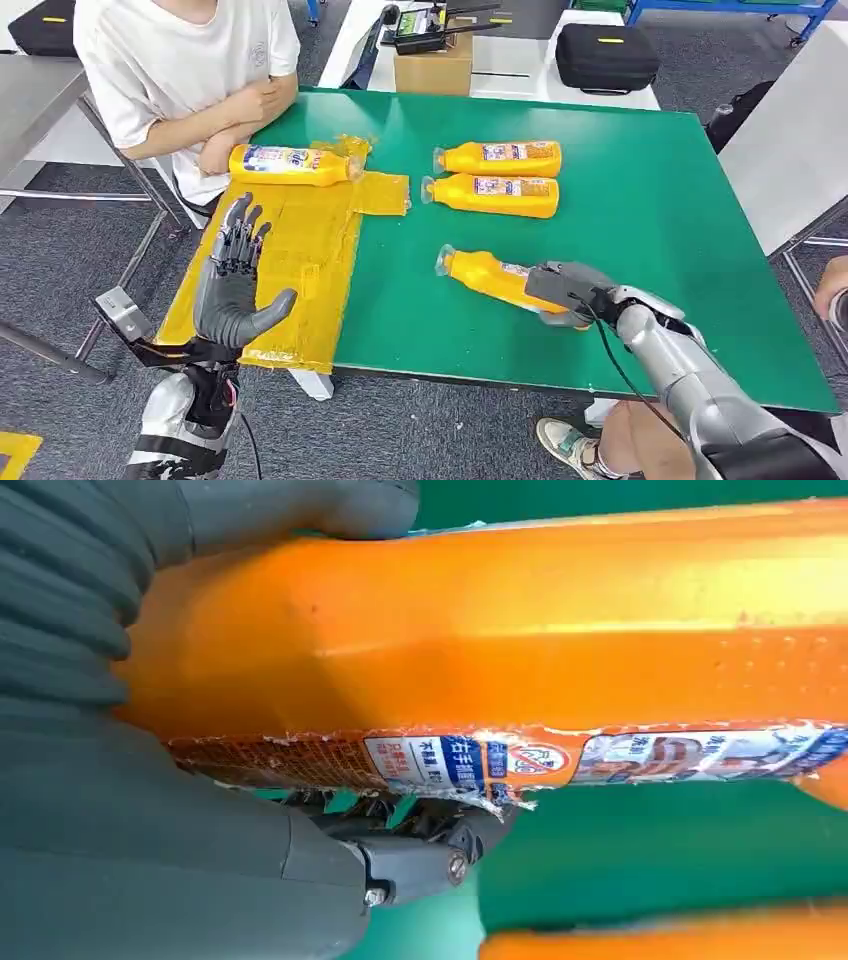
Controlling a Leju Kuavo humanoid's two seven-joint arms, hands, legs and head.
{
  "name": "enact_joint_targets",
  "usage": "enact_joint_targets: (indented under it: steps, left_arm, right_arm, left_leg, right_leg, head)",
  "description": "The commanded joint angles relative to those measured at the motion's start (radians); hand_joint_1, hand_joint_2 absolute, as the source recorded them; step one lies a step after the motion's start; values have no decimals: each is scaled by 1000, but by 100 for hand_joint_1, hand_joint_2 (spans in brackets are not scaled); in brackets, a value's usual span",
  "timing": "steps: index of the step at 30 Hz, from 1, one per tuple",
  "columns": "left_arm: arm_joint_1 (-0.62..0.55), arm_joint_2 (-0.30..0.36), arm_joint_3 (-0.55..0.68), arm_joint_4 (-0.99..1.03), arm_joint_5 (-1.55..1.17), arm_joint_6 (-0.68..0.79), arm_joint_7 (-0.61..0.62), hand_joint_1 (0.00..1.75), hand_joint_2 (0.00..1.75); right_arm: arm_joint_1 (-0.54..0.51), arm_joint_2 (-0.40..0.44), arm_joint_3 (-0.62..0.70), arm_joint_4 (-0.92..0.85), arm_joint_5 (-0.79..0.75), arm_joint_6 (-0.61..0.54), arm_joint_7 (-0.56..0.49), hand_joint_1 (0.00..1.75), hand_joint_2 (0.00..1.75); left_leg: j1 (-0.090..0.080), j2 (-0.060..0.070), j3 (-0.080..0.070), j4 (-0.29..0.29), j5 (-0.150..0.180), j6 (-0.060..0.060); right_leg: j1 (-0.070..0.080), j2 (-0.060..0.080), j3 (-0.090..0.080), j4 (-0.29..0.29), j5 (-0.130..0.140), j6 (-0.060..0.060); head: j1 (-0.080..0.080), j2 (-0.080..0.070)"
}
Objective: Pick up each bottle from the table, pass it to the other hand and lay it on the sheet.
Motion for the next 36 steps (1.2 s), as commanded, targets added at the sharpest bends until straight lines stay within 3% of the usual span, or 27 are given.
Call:
enact_joint_targets:
  steps: [1, 6, 10, 19, 22, 25, 28, 30, 36]
  left_arm:
    - [18, 29, -75, 15, -52, 34, 18, 0, 175]
    - [35, 23, -94, 2, -128, 84, 7, 0, 175]
    - [113, -16, -187, -46, -284, 157, -23, 0, 175]
    - [111, -11, -191, -43, -293, 165, -28, 0, 175]
    - [118, -5, -230, -33, -352, 148, -37, 0, 175]
    - [122, 7, -303, -25, -438, 134, -60, 0, 175]
    - [77, 33, -383, 21, -503, 109, -46, 0, 175]
    - [15, 26, -410, 105, -459, 48, -45, 0, 175]
    - [-35, 1, -430, 168, -245, -84, 26, 0, 175]
  right_arm:
    - [297, 79, -140, -300, -208, -168, -75, 175, 175]
    - [341, 92, -198, -377, -270, -156, -109, 175, 175]
    - [547, 187, -274, -749, -287, -225, -175, 175, 175]
    - [548, 186, -276, -767, -278, -226, -149, 175, 175]
    - [579, 260, -307, -849, -312, -242, -245, 175, 175]
    - [584, 293, -238, -920, -274, -257, -260, 175, 175]
    - [513, 221, -99, -820, -248, -118, -230, 175, 175]
    - [449, 193, 13, -709, -131, -163, -301, 175, 175]
    - [417, 247, 104, -639, -106, -214, -345, 175, 175]
  left_leg:
    - [2, 1, 4, -3, -1, -2]
    - [1, 2, 0, -1, -2, -2]
    - [2, 1, 0, -2, -3, -3]
    - [1, -1, -13, 0, -2, -2]
    - [1, 1, -11, 0, -4, -3]
    - [1, 1, -13, 0, -3, -3]
    - [1, 1, -11, 0, -4, -3]
    - [1, 2, -9, -2, -3, -3]
    - [1, 1, -11, -1, -2, -3]
  right_leg:
    - [2, 0, 4, -4, 0, -3]
    - [1, 1, -2, -1, 0, -1]
    - [2, -1, -1, -2, -2, -2]
    - [1, -1, -13, 1, -2, -1]
    - [1, 0, -11, 1, -4, -1]
    - [0, 0, -14, 2, -4, 0]
    - [1, 1, -11, 1, -4, -1]
    - [1, 0, -10, 0, -3, -1]
    - [1, 1, -11, 0, -2, 0]
  head:
    - [0, 0]
    - [-1, 0]
    - [0, 0]
    - [0, 0]
    - [0, 0]
    - [0, 0]
    - [-1, 0]
    - [-1, 0]
    - [-1, 0]
